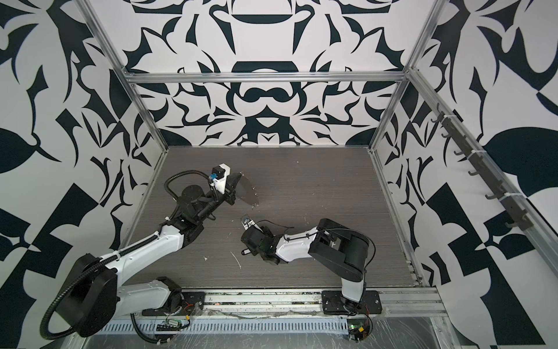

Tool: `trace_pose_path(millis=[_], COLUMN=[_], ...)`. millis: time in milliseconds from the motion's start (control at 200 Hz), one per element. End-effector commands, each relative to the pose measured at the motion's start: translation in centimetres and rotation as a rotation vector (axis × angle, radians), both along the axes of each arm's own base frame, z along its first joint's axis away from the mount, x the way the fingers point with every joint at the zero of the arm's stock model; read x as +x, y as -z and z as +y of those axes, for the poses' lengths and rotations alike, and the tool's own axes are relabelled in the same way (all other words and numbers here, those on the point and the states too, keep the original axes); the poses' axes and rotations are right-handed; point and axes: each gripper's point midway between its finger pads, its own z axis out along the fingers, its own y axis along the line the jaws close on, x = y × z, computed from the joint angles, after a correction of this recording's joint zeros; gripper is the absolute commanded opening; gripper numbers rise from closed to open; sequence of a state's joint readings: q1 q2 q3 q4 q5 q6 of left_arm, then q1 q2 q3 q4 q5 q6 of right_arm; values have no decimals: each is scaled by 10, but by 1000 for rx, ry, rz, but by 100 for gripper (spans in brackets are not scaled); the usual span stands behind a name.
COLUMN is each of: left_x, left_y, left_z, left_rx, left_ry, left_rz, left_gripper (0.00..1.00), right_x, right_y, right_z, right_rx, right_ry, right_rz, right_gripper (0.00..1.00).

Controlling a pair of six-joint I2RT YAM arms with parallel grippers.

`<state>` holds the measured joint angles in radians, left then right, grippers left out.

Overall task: Attach keys to a key ring
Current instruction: Rotate the key from the bottom-center of the table.

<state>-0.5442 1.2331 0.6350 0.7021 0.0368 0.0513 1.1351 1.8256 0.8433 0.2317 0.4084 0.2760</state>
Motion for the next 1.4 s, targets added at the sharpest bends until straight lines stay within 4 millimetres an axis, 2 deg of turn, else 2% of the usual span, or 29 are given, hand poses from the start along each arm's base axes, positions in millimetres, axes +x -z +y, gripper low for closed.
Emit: trace_pose_path(millis=[0, 235, 365, 590, 890, 1085, 1180, 1395], left_x=[-3, -3, -4, -3, -3, -3, -4, -4], left_y=[-24, -23, -23, -23, -22, -22, -22, -22], left_z=[6, 5, 5, 4, 3, 2, 2, 2], left_rx=[-54, -54, -56, -58, -63, -66, -68, -70], left_ry=[-11, -4, -3, 3, 11, 18, 23, 23], left_rz=[-65, -62, -63, -60, -55, -55, -53, -52], left_gripper=[0, 0, 0, 0, 0, 0, 0, 0], right_x=[-20, -34, -39, -55, -73, -81, -81, -81], right_y=[4, 2, -1, -8, -9, -4, -3, -10], right_z=[5, -2, -13, -29, -64, -102, -112, -113], right_rx=[-66, -120, -132, -106, -44, -42, -20, 33], right_ry=[-88, -97, -82, -81, -39, 30, 62, 75], right_rz=[20, 2, 0, 13, 67, 85, 83, 72], right_gripper=[42, 45, 48, 58, 63, 67, 67, 66])
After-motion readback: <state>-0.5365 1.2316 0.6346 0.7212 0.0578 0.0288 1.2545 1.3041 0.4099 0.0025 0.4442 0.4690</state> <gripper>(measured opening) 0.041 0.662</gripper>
